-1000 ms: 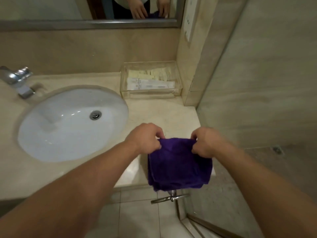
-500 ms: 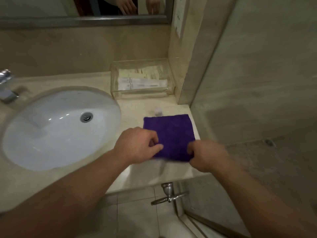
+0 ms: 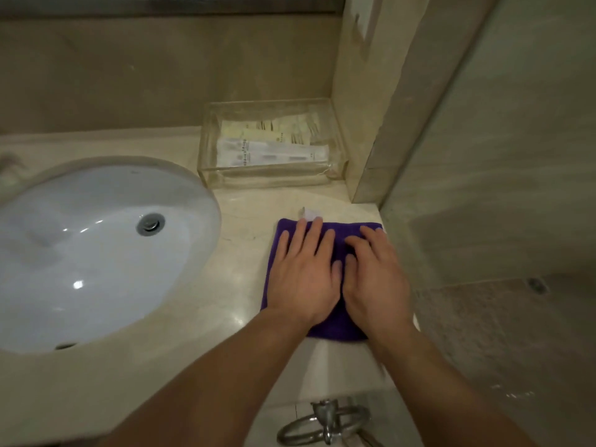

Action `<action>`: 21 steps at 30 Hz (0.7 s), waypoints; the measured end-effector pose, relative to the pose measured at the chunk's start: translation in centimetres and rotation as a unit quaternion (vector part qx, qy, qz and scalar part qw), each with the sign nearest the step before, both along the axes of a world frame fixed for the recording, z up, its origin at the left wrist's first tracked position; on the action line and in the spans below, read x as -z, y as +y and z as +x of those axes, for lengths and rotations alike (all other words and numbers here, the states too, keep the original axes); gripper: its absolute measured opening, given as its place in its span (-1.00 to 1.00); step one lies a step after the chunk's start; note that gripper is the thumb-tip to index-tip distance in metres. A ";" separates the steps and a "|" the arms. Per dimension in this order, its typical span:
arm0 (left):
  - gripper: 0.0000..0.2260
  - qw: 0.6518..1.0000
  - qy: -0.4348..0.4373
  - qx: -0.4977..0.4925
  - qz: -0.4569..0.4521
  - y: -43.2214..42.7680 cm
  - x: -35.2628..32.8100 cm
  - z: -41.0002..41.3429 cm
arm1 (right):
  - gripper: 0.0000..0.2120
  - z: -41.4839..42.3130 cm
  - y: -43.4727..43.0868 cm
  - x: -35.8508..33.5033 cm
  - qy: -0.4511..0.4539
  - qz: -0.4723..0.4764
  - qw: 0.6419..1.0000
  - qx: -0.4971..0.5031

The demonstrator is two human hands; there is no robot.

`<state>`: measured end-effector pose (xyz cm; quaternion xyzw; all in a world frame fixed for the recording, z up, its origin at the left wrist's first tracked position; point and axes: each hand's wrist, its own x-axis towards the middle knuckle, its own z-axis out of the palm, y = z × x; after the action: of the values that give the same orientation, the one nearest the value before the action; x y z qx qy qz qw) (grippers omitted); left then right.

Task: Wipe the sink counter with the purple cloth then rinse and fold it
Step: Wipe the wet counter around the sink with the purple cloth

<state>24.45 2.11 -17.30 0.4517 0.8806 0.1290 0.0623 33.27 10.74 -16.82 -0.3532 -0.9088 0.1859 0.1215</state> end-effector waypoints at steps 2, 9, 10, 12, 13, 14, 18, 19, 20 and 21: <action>-0.46 0.998 0.004 0.009 -0.059 0.5 0.7 -0.3 | -0.54 -0.7 0.4 0.3 -0.074 -0.006 0.997 -0.019; -0.48 0.997 -0.011 0.047 -0.057 0.0 1.4 3.4 | -0.35 3.9 -0.6 1.3 -0.178 0.034 0.983 -0.006; -0.48 0.997 -0.020 0.053 -0.052 -0.2 1.7 4.6 | -0.35 4.9 -0.8 1.5 -0.179 0.037 0.983 0.002; -0.49 0.997 -0.041 0.054 -0.042 -0.5 1.7 6.3 | -0.33 6.6 -1.3 2.1 -0.125 0.030 0.991 0.020; -0.49 0.996 -0.054 0.052 -0.046 -0.7 1.5 6.6 | -0.31 7.2 -1.6 2.3 -0.102 0.021 0.994 0.031; -0.49 0.995 -0.067 0.051 -0.045 -0.9 1.3 6.7 | -0.31 7.5 -2.0 2.4 -0.092 0.013 0.995 0.040; -0.33 0.997 -0.069 0.026 -0.014 -2.0 1.1 5.6 | -0.34 6.3 -3.4 2.0 -0.085 0.030 0.996 0.019; -0.33 0.998 -0.061 0.017 -0.014 -2.6 1.0 5.1 | -0.36 5.6 -3.8 1.8 -0.085 0.039 0.996 0.003; -0.40 0.999 -0.049 0.009 -0.022 -3.6 1.1 4.5 | -0.37 4.9 -4.5 1.8 -0.087 0.047 0.995 -0.014; -0.48 0.999 -0.038 0.002 -0.033 -4.7 1.2 3.9 | -0.38 4.2 -5.4 1.9 -0.091 0.051 0.994 -0.028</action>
<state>28.33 -2.57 -18.49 0.4456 0.8807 0.1166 0.1106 37.50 5.36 -18.70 -0.3365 -0.9339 0.1094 0.0516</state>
